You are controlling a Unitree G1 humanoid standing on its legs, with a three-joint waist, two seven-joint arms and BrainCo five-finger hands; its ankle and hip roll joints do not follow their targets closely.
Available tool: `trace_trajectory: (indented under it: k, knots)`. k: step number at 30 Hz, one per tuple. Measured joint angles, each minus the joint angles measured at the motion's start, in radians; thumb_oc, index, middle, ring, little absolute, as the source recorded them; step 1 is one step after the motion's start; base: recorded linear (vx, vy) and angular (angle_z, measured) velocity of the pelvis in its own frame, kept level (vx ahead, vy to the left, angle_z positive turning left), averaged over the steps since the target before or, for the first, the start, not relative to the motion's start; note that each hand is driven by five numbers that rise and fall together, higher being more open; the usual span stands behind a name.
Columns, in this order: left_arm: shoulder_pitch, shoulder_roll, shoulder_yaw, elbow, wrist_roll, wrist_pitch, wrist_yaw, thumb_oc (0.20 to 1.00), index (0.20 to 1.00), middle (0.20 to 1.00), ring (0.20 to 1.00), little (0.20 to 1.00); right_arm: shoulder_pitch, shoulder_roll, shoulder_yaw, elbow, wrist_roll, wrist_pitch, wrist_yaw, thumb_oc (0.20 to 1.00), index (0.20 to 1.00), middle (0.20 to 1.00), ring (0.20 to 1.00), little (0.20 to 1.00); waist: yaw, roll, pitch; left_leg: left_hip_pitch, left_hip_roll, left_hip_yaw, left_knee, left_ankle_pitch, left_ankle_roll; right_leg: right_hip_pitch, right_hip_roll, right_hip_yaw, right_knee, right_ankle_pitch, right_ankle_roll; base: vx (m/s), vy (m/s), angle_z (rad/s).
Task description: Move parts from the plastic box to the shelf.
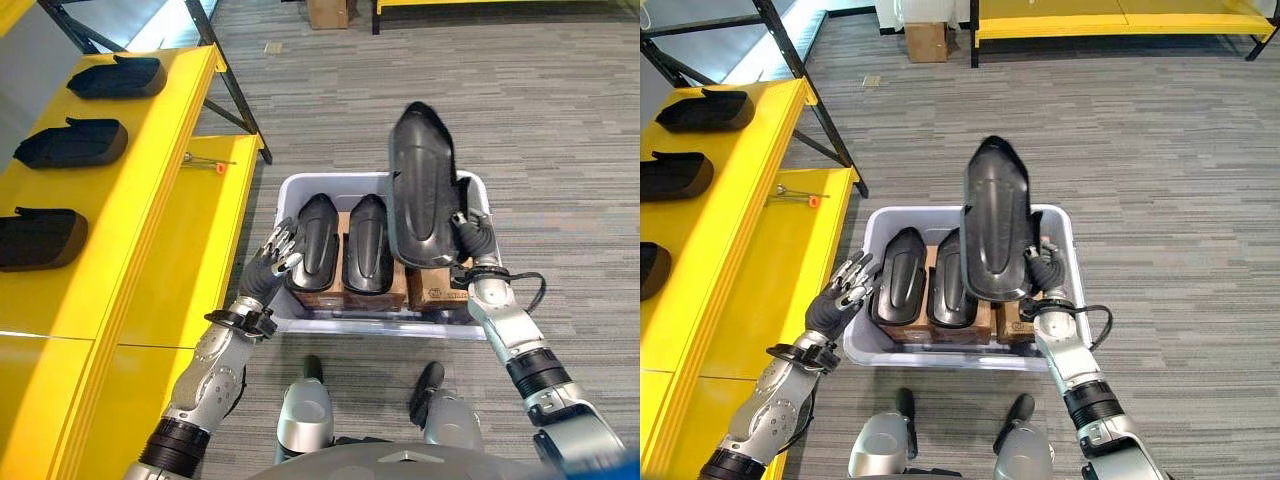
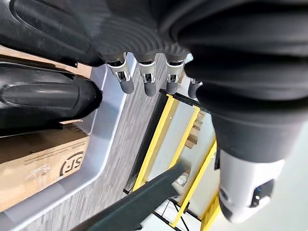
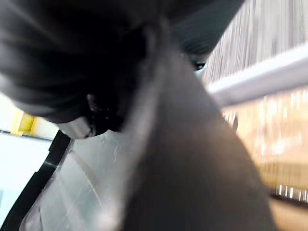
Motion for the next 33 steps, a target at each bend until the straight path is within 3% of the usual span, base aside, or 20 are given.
trace_trajectory:
  k: [7,15,18,20,21,22,23,25,26,27,28,29,30,31,32,33]
  knots:
    - [0.045,-0.002,0.01,-0.008,0.027,0.009,0.008,1.0,1.0,1.0,1.0,1.0,0.061,0.006,0.065,-0.127,0.055,-0.009,0.117,0.2,0.2,0.2,0.2,0.2,0.004,-0.021,-0.043,0.007,-0.002,-0.005,-0.001,0.003,-0.004,0.015,-0.002,-0.007,-0.006,0.0,0.001,0.03,0.044,0.03]
    - [0.096,-0.035,0.047,-0.034,0.056,0.011,0.028,1.0,1.0,1.0,1.0,1.0,0.067,0.042,0.143,-0.14,0.12,0.018,0.177,0.2,0.2,0.2,0.2,0.2,0.054,-0.024,-0.098,0.02,-0.02,-0.02,-0.022,0.001,0.006,0.053,-0.015,-0.025,-0.035,0.002,0.018,0.0,0.122,0.08]
    - [0.106,-0.036,0.049,-0.034,0.08,0.011,0.052,1.0,1.0,1.0,1.0,1.0,0.067,0.042,0.152,-0.166,0.138,0.047,0.18,0.2,0.2,0.2,0.2,0.2,0.076,-0.03,-0.102,0.019,-0.041,-0.037,-0.028,0.0,0.016,0.069,-0.034,-0.041,-0.041,0.004,0.029,-0.04,0.224,0.25]
    - [0.106,-0.035,0.055,-0.034,0.117,0.009,0.052,1.0,1.0,1.0,1.0,1.0,0.068,0.082,0.161,-0.161,0.159,0.061,0.188,0.2,0.2,0.2,0.2,0.2,0.103,-0.061,-0.12,0.011,-0.076,-0.059,-0.016,-0.009,0.03,0.102,-0.065,-0.067,-0.072,0.023,0.044,-0.12,0.437,0.35]
    - [0.107,-0.034,0.069,-0.034,0.137,0.007,0.054,1.0,1.0,1.0,1.0,1.0,0.067,0.098,0.163,-0.162,0.176,0.066,0.191,0.2,0.2,0.2,0.2,0.2,0.113,-0.078,-0.13,0.007,-0.094,-0.063,-0.001,-0.018,0.04,0.112,-0.077,-0.071,-0.087,0.038,0.058,-0.19,0.519,0.41]
    - [0.098,-0.029,0.08,-0.034,0.157,0.005,0.054,1.0,1.0,1.0,1.0,1.0,0.073,0.118,0.162,-0.183,0.202,0.078,0.189,0.2,0.2,0.2,0.2,0.2,0.124,-0.098,-0.134,-0.013,-0.131,-0.055,0.059,-0.056,0.087,0.149,-0.117,-0.111,-0.119,0.065,0.077,-0.17,0.4,0.6]
    - [0.089,-0.03,0.079,-0.041,0.158,-0.002,0.053,1.0,1.0,1.0,1.0,1.0,0.068,0.126,0.158,-0.209,0.223,0.069,0.19,0.2,0.2,0.2,0.2,0.2,0.126,-0.098,-0.145,-0.059,-0.182,-0.055,0.152,-0.117,0.121,0.159,-0.182,-0.115,-0.104,0.117,0.102,-0.21,0.296,0.62]
    - [0.08,-0.016,0.079,-0.04,0.181,-0.004,0.069,1.0,1.0,1.0,1.0,1.0,0.067,0.155,0.164,-0.201,0.243,0.068,0.19,0.2,0.2,0.2,0.2,0.2,0.134,-0.088,-0.154,-0.071,-0.205,-0.055,0.155,-0.123,0.174,0.107,-0.229,-0.098,-0.046,0.265,0.084,-0.15,0.088,0.32]
    - [0.072,-0.007,0.079,-0.038,0.193,-0.003,0.076,1.0,1.0,1.0,1.0,1.0,0.066,0.156,0.176,-0.201,0.245,0.068,0.19,0.2,0.2,0.2,0.2,0.2,0.136,-0.089,-0.155,-0.076,-0.211,-0.067,0.146,-0.117,0.181,0.069,-0.244,-0.092,0.011,0.281,0.104,-0.05,-0.079,0.34]
    - [0.054,0.001,0.078,-0.033,0.195,-0.002,0.079,1.0,1.0,1.0,1.0,1.0,0.069,0.163,0.196,-0.201,0.246,0.066,0.19,0.2,0.2,0.2,0.2,0.2,0.133,-0.084,-0.154,-0.076,-0.212,-0.089,0.121,-0.099,0.186,0.04,-0.234,-0.078,0.107,0.203,0.114,-0.04,-0.098,1.08]
    - [0.016,0.001,0.069,-0.016,0.194,0.001,0.074,1.0,1.0,1.0,1.0,1.0,0.091,0.161,0.203,-0.204,0.247,0.059,0.189,0.2,0.2,0.2,0.2,0.2,0.092,-0.052,-0.16,-0.087,-0.214,-0.2,0.081,-0.05,0.189,0.029,-0.073,0.074,0.169,0.056,0.105,-0.03,-0.092,2.06]
    - [-0.01,0.008,0.059,-0.013,0.194,0.003,0.073,1.0,1.0,1.0,1.0,1.0,0.112,0.152,0.206,-0.204,0.247,0.053,0.184,0.2,0.2,0.2,0.2,0.2,0.056,-0.052,-0.16,-0.076,-0.203,-0.261,-0.008,-0.004,0.106,0.026,0.097,0.171,0.193,-0.053,0.075,-0.02,-0.104,2.16]
    - [-0.011,0.002,0.057,-0.015,0.193,0.003,0.074,1.0,1.0,1.0,1.0,1.0,0.11,0.141,0.215,-0.19,0.248,0.055,0.185,0.2,0.2,0.2,0.2,0.2,0.057,-0.054,-0.161,-0.06,-0.2,-0.245,-0.061,-0.003,-0.011,0.006,0.201,0.188,0.199,-0.094,0.008,-0.01,-0.14,1.52]
    - [0.013,0.0,0.053,-0.013,0.192,0.003,0.075,1.0,1.0,1.0,1.0,1.0,0.114,0.14,0.221,-0.174,0.247,0.055,0.186,0.2,0.2,0.2,0.2,0.2,0.054,-0.076,-0.165,-0.062,-0.197,-0.161,-0.048,-0.061,-0.117,-0.001,0.252,0.19,0.168,-0.111,-0.05,-0.01,-0.136,0.81]
    - [0.042,0.008,0.035,-0.024,0.191,0.004,0.073,1.0,1.0,1.0,1.0,1.0,0.124,0.132,0.221,-0.181,0.248,0.054,0.187,0.2,0.2,0.2,0.2,0.2,0.041,-0.085,-0.174,-0.085,-0.222,-0.166,0.018,-0.025,0.057,-0.009,0.257,0.195,0.158,-0.127,-0.051,0.0,-0.164,0.48]
    - [0.072,-0.009,0.025,-0.029,0.192,0.008,0.073,1.0,1.0,1.0,1.0,1.0,0.126,0.111,0.216,-0.175,0.248,0.052,0.194,0.2,0.2,0.2,0.2,0.2,0.042,-0.08,-0.185,-0.06,-0.275,-0.195,-0.004,-0.038,0.119,-0.013,0.239,0.215,0.155,-0.163,-0.07,-0.03,-0.164,0.3]
